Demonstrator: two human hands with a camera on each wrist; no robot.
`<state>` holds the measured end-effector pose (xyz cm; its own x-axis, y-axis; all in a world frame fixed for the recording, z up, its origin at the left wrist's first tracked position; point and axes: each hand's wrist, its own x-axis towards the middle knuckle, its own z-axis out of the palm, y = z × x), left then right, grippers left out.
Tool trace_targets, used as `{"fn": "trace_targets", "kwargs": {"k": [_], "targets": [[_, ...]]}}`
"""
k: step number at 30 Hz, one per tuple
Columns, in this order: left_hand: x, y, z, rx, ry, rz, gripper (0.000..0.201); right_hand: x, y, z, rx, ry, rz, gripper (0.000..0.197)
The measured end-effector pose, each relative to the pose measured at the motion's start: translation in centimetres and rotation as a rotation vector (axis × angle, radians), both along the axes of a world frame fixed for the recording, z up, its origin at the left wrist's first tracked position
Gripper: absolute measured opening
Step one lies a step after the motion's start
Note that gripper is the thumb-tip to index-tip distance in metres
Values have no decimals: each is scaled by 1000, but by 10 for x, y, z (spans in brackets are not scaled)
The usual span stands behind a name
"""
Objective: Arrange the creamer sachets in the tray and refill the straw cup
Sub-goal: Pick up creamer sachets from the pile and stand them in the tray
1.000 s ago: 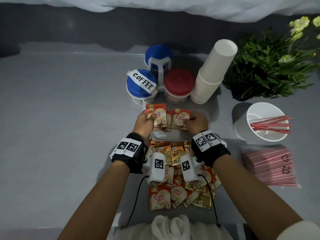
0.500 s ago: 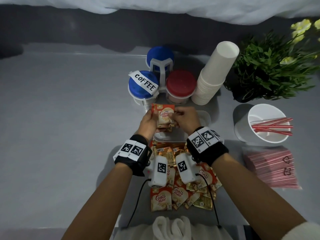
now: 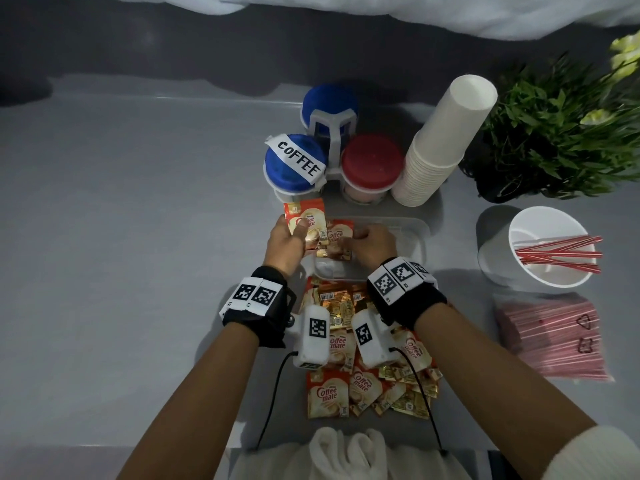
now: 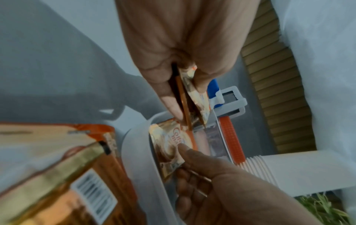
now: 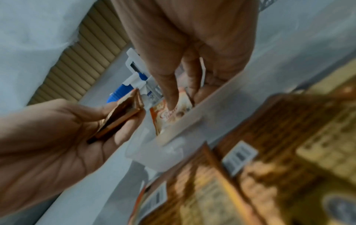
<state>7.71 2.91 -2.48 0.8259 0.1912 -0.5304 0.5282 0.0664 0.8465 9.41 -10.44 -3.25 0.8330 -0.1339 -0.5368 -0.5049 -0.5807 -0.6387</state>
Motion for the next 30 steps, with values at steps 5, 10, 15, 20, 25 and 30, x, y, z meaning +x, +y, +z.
{"fn": "trace_targets", "kwargs": {"k": [5, 10, 15, 20, 25, 30], "targets": [[-1, 1, -2, -17, -6, 8, 30, -1, -6, 4, 42, -111, 54, 23], [2, 0, -1, 13, -25, -13, 28, 2, -32, 20, 342, -206, -132, 11], [2, -18, 5, -76, -83, -52, 31, 2, -23, 27, 385, -200, 24, 11], [-3, -26, 5, -106, -87, -94, 48, 1, -18, 20, 429, -134, -4, 25], [-7, -35, 8, 39, -166, -274, 28, -1, -31, 21, 432, -150, -43, 11], [1, -30, -7, 487, -302, -548, 32, 2, -42, 22, 240, -325, 50, 38]]}}
